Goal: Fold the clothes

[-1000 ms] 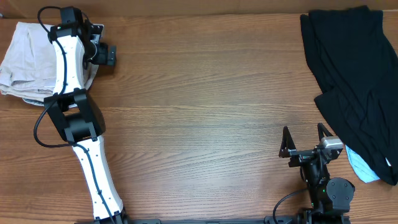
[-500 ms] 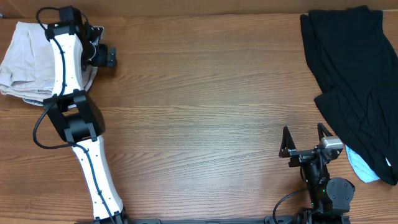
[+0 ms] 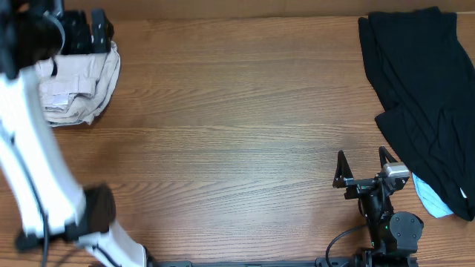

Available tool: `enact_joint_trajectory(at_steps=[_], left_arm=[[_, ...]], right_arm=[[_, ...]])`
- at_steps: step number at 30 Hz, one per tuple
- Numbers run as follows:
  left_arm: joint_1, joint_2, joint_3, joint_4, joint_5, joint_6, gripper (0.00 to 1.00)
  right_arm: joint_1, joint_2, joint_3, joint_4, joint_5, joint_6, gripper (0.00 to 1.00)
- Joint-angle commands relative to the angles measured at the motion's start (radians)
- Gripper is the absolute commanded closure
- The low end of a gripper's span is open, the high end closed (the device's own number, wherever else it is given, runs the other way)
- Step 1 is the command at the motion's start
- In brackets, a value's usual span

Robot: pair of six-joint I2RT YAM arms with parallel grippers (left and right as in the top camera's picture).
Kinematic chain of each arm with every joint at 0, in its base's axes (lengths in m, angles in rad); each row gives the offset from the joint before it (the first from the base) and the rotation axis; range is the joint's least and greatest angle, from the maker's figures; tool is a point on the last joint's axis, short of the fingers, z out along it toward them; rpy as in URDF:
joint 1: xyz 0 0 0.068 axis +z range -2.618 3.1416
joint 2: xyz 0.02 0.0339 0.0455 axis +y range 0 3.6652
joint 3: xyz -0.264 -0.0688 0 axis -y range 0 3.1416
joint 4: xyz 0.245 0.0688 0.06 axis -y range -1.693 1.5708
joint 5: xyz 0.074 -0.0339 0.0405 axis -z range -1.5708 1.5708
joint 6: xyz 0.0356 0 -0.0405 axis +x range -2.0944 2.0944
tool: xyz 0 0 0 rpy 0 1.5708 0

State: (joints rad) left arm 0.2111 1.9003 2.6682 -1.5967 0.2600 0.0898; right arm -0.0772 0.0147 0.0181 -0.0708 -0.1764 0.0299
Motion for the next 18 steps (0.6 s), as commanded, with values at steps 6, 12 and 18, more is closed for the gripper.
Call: enact_joint_trajectory(at_steps=[6,12,18], left_arm=[[-0.010,-0.300,-0.004,-0.092,0.039,-0.259,0.00],[-0.010,-0.447,-0.004,-0.093,0.016,-0.248,0.00],[-0.010,-0.545,-0.021,-0.093,-0.058,-0.108,0.00]], right_arm=[[-0.003,-0.012,-0.010,0.006,-0.001,0.007,0.00],[-0.003,-0.012,-0.010,0.006,-0.001,0.007,0.00],[-0.003,-0.012,-0.010,0.006,-0.001,0.007,0.00]])
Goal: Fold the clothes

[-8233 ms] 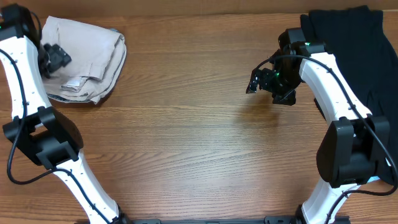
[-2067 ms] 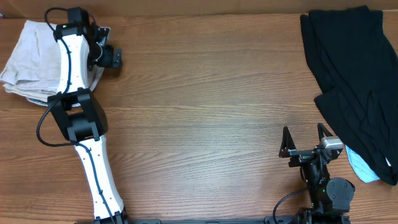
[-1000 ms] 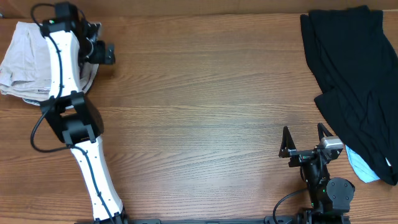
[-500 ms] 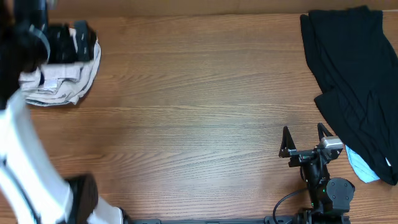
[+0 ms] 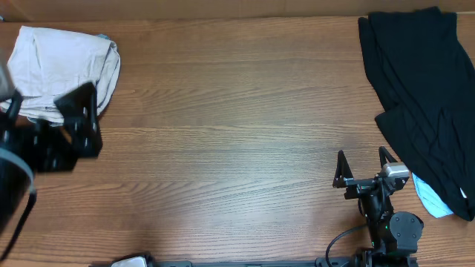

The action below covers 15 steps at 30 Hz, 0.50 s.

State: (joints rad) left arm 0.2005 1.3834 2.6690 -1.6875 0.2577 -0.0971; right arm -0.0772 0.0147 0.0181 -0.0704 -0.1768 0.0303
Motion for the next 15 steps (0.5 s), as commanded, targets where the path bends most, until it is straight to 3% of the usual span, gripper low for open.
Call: enact_joint_trajectory(at_steps=[1,8,12,15], left_arm=[[0.001,-0.047,-0.051,-0.002,-0.093,0.092,0.00],[0.002,-0.122,-0.356,0.030,-0.210,0.098,0.00],[0.002,-0.199,-0.639,0.245,-0.158,0.144,0.00],[0.002,-0.304,-0.921,0.494,-0.062,0.195,0.00]], right_arm=[[-0.003,-0.012,-0.010,0.006,0.000,0.007,0.00],[-0.003,-0.012,-0.010,0.006,0.000,0.006,0.00],[-0.003,-0.012,-0.010,0.006,0.000,0.007,0.00],[-0.003,-0.012,-0.010,0.006,0.000,0.007,0.00]])
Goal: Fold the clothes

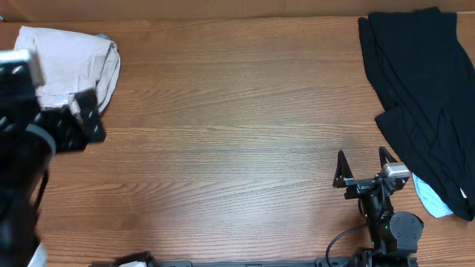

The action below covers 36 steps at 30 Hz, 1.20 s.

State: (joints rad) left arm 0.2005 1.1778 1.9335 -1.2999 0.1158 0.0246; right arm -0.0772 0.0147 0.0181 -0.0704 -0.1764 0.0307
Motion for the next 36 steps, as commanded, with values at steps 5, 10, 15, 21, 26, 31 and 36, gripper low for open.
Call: enact_joint_trajectory(at_steps=[5,10,15,21,26,31,36], left_arm=[[0.002,-0.320,-0.712,0.553,0.200,0.087,0.00],[0.002,-0.515,-1.156,0.867,0.262,0.084,0.00],[-0.002,-0.651,-1.468,1.060,0.301,0.071,0.00],[-0.013,-0.810,-1.729,1.279,0.292,0.061,0.00],[-0.013,-0.911,-1.865,1.378,0.291,0.061,0.00],[-0.013,-0.987,-1.929,1.348,0.275,0.057,0.00],[-0.013,-1.005,-1.929,1.281,0.212,0.058,0.00]], right_arm=[[-0.003,-0.012,-0.010,0.006,-0.001,0.006,0.00],[-0.003,-0.012,-0.010,0.006,-0.001,0.006,0.00],[-0.003,-0.012,-0.010,0.006,-0.001,0.006,0.00],[-0.003,-0.012,-0.010,0.006,-0.001,0.006,0.00],[-0.003,-0.012,-0.010,0.006,-0.001,0.006,0.00],[-0.003,-0.012,-0.010,0.006,-0.001,0.006,0.00],[-0.003,-0.012,-0.010,0.006,-0.001,0.006,0.00]])
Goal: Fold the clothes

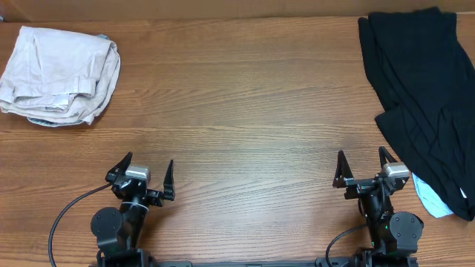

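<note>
A folded beige garment [59,74] lies at the table's far left corner. A heap of black clothes [423,96] covers the far right side, with a bit of light blue cloth [430,200] poking out beneath it. My left gripper [142,172] stands open near the front edge on the left, with nothing between its fingers. My right gripper [364,167] stands open near the front edge on the right, close to the black heap but apart from it, also holding nothing.
The brown wooden table [245,111] runs across the whole view. A black cable [67,215] loops from the left arm's base toward the front edge.
My left arm was raised beside the beige garment at the far left. Now it is down at the front edge, gripper open and holding nothing. The right arm and both garments have not moved.
My left gripper was at the top of the beige garment in the far left corner. Then it stood off the garment, just in front of it, at two moments. Now it rests at the front edge. The beige garment stays folded; the right arm never moved.
</note>
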Available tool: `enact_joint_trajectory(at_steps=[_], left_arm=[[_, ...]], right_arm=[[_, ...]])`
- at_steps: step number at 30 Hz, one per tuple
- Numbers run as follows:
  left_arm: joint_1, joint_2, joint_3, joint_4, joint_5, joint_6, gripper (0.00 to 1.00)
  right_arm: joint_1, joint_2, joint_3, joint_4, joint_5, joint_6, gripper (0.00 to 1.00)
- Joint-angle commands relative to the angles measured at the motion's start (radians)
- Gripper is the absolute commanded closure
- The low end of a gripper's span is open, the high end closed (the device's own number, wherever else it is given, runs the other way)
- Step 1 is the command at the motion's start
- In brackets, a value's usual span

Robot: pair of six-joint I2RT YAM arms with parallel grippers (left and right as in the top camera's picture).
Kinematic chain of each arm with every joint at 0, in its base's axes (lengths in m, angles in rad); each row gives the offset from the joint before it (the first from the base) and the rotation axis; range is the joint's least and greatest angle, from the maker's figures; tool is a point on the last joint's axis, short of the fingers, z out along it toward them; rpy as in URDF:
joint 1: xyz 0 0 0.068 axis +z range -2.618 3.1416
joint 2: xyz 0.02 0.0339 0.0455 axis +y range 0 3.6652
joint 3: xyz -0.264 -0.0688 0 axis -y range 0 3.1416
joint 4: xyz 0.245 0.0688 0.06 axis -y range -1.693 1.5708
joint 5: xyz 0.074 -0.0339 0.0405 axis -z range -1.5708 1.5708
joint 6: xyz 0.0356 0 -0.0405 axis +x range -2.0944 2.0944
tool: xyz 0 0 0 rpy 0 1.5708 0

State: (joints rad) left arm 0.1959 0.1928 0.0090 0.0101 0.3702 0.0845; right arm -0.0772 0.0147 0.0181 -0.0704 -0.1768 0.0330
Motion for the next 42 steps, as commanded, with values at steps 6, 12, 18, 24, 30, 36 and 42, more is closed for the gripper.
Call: enact_joint_trajectory(at_steps=[6,12,18,24,30,36,42], left_arm=[[-0.010,-0.067,-0.004,-0.061,-0.059,-0.006,0.00],[-0.010,-0.184,-0.004,-0.059,-0.058,-0.006,0.00],[-0.013,-0.189,-0.004,-0.058,-0.059,-0.006,0.00],[-0.013,-0.188,-0.004,-0.058,-0.059,-0.006,0.00],[-0.013,-0.188,-0.004,-0.058,-0.059,-0.006,0.00],[-0.013,-0.188,-0.004,-0.058,-0.059,-0.006,0.00],[-0.013,-0.188,-0.004,-0.058,-0.059,-0.006,0.00]], right_arm=[[-0.003,-0.012,-0.010,0.006,0.000,0.004,0.00],[-0.003,-0.012,-0.010,0.006,0.000,0.004,0.00],[-0.003,-0.012,-0.010,0.006,0.000,0.004,0.00],[-0.003,-0.012,-0.010,0.006,0.000,0.004,0.00],[-0.003,-0.012,-0.010,0.006,0.000,0.004,0.00],[-0.003,-0.012,-0.010,0.006,0.000,0.004,0.00],[-0.003,-0.012,-0.010,0.006,0.000,0.004,0.00]])
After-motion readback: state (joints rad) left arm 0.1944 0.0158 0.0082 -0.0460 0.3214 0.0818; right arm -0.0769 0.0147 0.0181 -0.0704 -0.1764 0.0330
